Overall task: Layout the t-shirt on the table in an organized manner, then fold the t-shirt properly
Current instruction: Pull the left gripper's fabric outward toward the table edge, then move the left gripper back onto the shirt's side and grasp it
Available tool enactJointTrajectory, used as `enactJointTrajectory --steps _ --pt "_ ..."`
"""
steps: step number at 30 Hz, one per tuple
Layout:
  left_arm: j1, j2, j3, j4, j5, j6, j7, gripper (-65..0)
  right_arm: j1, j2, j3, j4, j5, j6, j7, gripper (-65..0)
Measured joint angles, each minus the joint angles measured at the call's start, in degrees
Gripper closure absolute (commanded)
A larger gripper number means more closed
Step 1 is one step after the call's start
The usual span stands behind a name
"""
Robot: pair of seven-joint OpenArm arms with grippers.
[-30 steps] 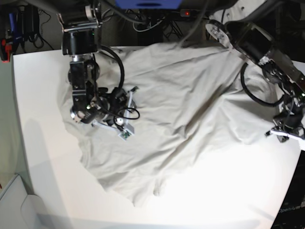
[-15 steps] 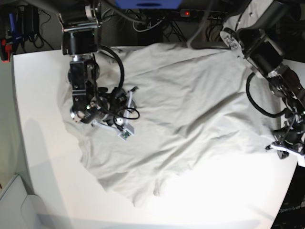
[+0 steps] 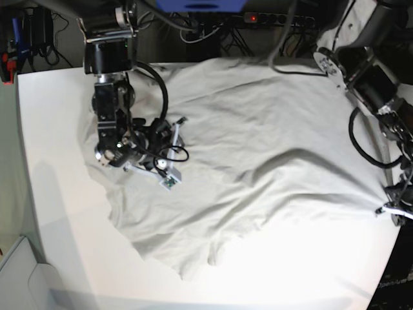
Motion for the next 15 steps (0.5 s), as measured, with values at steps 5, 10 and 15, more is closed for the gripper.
enactJointTrajectory --steps 5,10,15 --pt "-0.33 3.48 -0.11 10.36 -0.02 0.28 6.62 -0.2 -0.04 0.00 0.00 0.09 0.00 0.00 0.02 -21.5" --pt "4.98 10.12 0.00 15.54 -0.48 -0.33 12.35 -0.2 -0.02 0.00 0.00 0.11 0.02 0.00 0.07 -21.5" --pt "11.87 12.92 -0.17 11.76 0.09 0.11 7.80 -0.2 -0.02 0.02 0.00 0.09 -0.02 0.00 -0.02 -21.5"
